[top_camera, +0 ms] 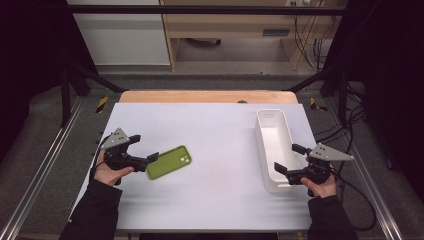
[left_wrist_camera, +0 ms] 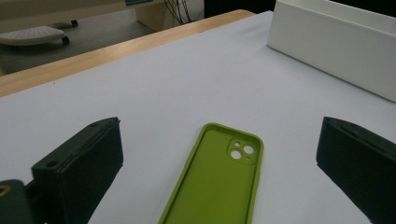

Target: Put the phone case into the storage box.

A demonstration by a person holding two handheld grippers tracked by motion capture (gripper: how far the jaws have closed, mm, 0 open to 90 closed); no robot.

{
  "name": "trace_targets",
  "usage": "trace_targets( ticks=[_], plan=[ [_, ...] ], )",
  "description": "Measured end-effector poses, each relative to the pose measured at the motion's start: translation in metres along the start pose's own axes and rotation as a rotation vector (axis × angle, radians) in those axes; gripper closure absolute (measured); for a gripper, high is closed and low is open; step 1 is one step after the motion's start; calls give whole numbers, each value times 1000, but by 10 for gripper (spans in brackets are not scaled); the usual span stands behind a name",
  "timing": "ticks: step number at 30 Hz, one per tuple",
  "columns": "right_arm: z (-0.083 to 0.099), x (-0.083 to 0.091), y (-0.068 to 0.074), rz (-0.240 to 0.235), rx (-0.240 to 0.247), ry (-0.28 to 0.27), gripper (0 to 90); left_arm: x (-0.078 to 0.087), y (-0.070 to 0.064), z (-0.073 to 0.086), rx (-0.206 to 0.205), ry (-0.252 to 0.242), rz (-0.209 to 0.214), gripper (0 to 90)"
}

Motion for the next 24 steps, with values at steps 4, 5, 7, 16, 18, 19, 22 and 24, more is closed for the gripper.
trace_targets(
  ticks=[4,5,7,16,18,19,22,24],
  plan=[
    [0,0,0,0,0,-1,6,-5,2,0,0,16,-2,2],
    [0,0,0,0,-1,0,6,-6,3,0,1,19,-2,3],
    [0,0,0,0,0,0,6,-8,4,-1,1,23,-1,4],
    [0,0,0,-1,0,-1,6,-20,11,-4,4,47,-6,8],
    [0,0,0,-1,2,0,6,-22,12,-4,5,53,-8,9],
    [0,0,0,-1,2,0,6,-25,13,-2,5,59,-5,10],
    [0,0,0,-1,2,0,6,-28,13,0,4,73,-7,11],
    [0,0,0,-2,0,-1,6,-31,13,3,3,86,-8,11]
  ],
)
Point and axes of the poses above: each handheld gripper's, and its own axes: x roughly backward along the jaws, z roughly out of its underside, y roughly to its left, the point moved 10 cm from there along -x, roughly forward along the jaws, and after that the axes turned 6 degrees about -x, right-handed, at the moved point
